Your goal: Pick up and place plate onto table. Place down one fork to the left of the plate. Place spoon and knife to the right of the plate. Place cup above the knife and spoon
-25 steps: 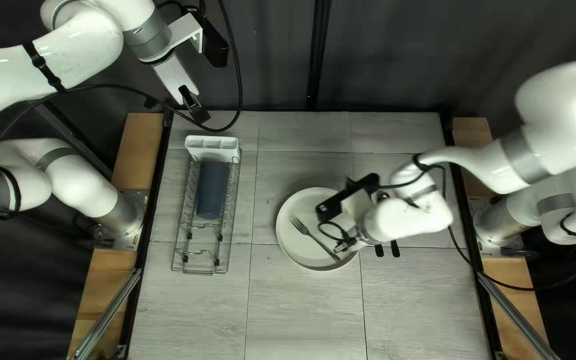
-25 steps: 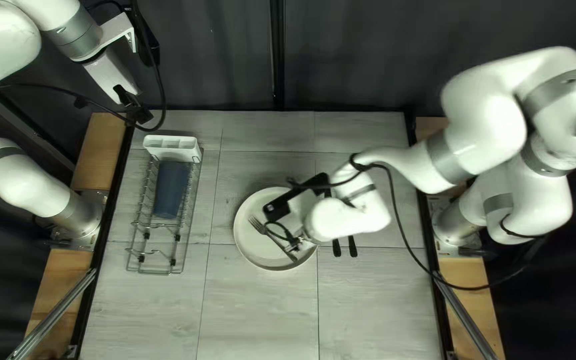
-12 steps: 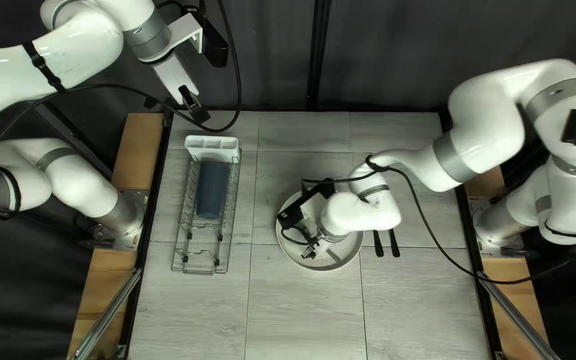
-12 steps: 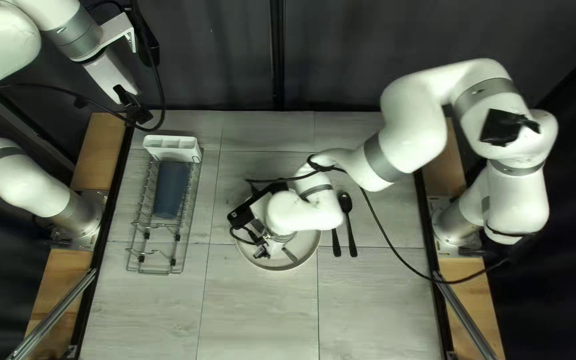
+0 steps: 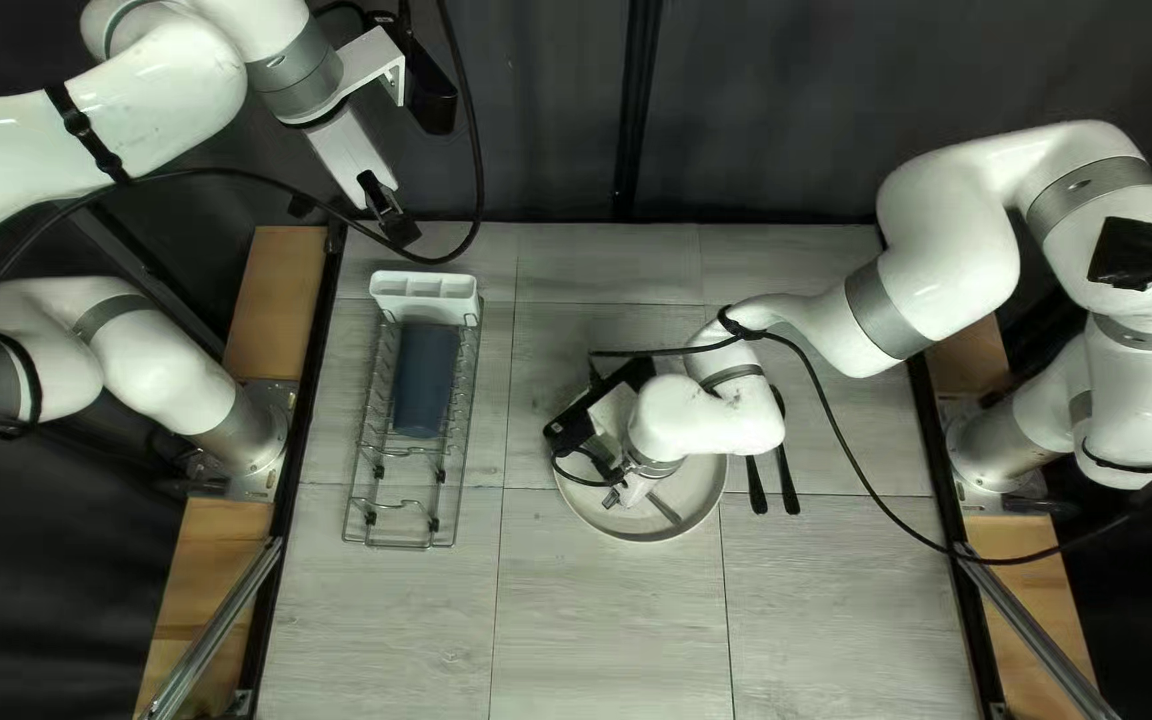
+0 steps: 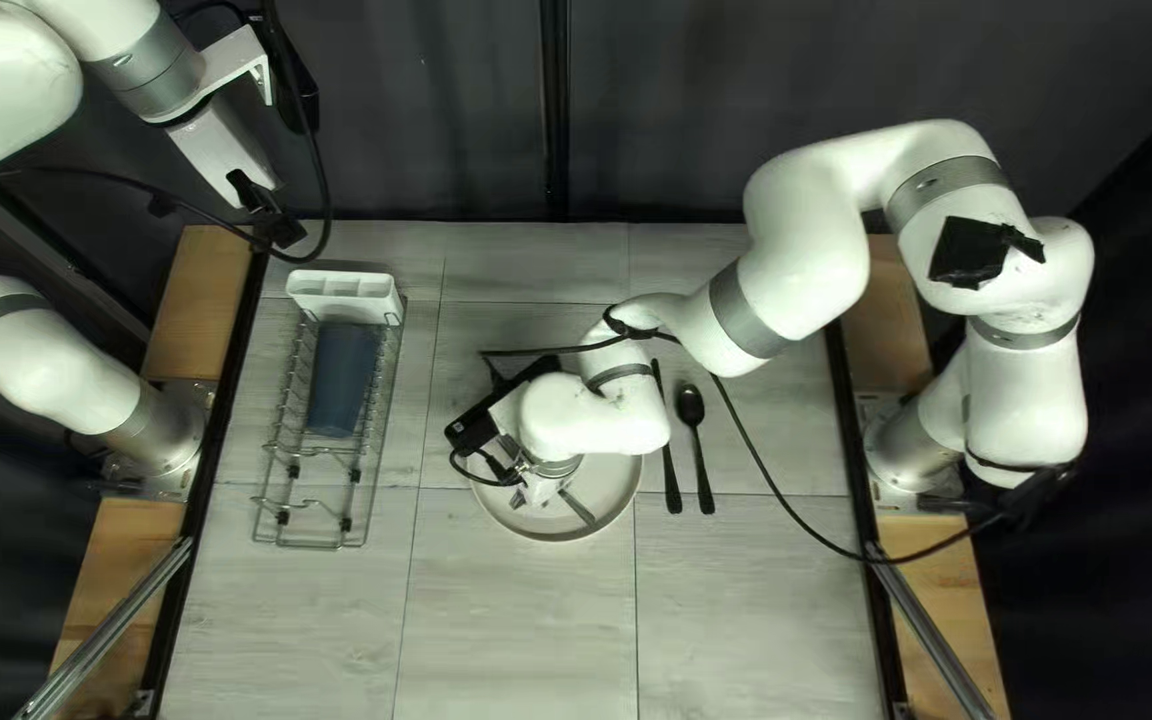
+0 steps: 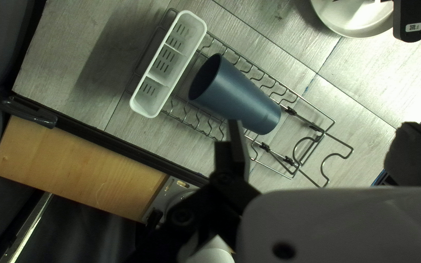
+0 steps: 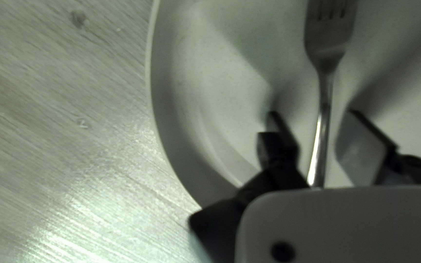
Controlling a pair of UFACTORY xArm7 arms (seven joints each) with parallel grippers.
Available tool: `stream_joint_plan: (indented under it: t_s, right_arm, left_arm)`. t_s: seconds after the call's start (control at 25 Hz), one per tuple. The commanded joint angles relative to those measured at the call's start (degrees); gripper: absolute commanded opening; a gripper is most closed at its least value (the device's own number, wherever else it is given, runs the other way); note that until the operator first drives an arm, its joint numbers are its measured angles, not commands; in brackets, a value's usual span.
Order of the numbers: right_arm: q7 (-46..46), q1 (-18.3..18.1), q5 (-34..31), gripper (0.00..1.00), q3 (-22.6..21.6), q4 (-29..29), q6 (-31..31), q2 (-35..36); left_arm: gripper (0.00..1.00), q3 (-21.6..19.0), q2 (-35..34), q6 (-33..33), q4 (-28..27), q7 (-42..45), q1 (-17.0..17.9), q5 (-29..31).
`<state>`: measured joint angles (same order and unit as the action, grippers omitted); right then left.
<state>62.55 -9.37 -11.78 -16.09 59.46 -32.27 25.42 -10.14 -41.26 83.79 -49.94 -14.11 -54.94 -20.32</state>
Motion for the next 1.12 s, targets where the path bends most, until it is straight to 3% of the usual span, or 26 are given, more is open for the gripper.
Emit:
stream_joint_plan:
  t_s: [0.04,0.2,0.32,0.48,0.68,1.12]
  right_arm:
    - [0.31,0.34,0.10,0.00,-0.43,-0.03,-1.75,-2.39]
    - [1.57,0.99,-0.38,0.00,-0.24,1.54,-4.85,-4.58]
    - [4.90,2.29,-1.16,0.00,0.86,6.52,-8.33,-3.21]
    - [11.35,5.10,-2.14,0.00,2.72,15.81,-13.65,1.65]
    - [16.81,7.62,-2.92,0.00,4.34,23.21,-17.13,6.63]
    - [29.63,10.21,-0.19,0.00,8.27,44.60,-28.82,18.81]
  left_arm:
    - [1.00,0.00,0.00,0.00,0.00,0.00,0.00,0.00]
    - [1.00,0.00,0.00,0.00,0.00,0.00,0.00,0.00]
    - [1.00,0.00,0.00,0.00,0.00,0.00,0.00,0.00]
    - [1.00,0.00,0.00,0.00,0.00,0.00,0.00,0.00]
    - [1.00,0.00,0.00,0.00,0.00,0.00,0.00,0.00]
    - [1.00,0.00,0.00,0.00,0.00,0.00,0.00,0.00]
